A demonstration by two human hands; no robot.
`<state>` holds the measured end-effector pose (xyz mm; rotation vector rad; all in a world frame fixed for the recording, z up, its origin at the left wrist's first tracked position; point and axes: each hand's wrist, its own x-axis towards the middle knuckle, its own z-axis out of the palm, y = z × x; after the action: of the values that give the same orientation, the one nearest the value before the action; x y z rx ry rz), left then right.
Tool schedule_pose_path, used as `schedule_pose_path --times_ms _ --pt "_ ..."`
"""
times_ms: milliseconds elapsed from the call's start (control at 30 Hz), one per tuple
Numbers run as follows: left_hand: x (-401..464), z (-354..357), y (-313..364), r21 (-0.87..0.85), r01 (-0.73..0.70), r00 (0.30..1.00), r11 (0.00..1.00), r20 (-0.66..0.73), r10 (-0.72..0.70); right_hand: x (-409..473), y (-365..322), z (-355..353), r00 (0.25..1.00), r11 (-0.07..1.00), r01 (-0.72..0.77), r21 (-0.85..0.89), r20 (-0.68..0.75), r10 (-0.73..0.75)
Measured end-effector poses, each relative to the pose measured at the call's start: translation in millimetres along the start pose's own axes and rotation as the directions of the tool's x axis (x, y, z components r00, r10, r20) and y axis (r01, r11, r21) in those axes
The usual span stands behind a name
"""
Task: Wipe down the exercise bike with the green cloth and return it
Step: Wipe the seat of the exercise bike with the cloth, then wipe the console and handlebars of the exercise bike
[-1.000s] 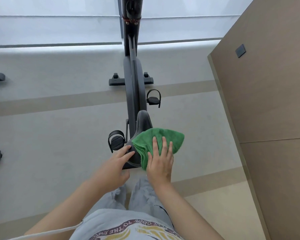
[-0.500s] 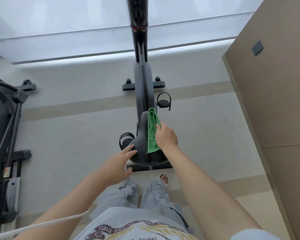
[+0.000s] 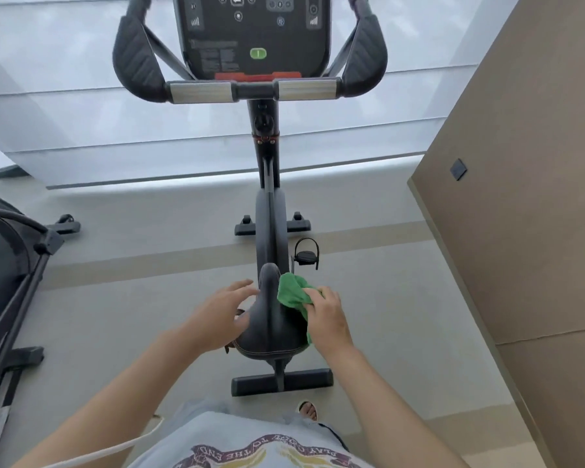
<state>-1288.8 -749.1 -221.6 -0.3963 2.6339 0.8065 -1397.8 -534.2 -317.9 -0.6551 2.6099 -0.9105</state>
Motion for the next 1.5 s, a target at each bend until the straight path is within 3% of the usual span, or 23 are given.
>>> schedule_pose_path --times_ms 267,533,833,1167,1500 --pt "-4 -72 -19 -0.023 -0.160 0.977 0.987 -0.149 0.155 37 -87 -34 0.970 0.994 0.106 0.034 -0.223 -0.095" --pt "-40 -178 -112 0.044 -0.301 0.899 0.952 -0.321 0.299 50 -230 -32 0.901 0.977 0.204 0.065 -0.403 -0.161" --pt "-83 -254 -214 -0.025 -0.361 0.836 0.932 -0.452 0.312 56 -360 3 0.842 0.969 0.235 0.073 -0.513 -0.166" --pt "-107 -289 -269 -0.105 -0.361 0.801 0.927 -0.544 0.250 70 -438 8 0.807 0.940 0.327 0.097 -0.547 -0.225" --pt "-60 -333 -276 -0.054 -0.377 0.789 0.924 -0.541 0.291 121 -454 9 0.774 0.913 0.376 0.157 -0.595 -0.217"
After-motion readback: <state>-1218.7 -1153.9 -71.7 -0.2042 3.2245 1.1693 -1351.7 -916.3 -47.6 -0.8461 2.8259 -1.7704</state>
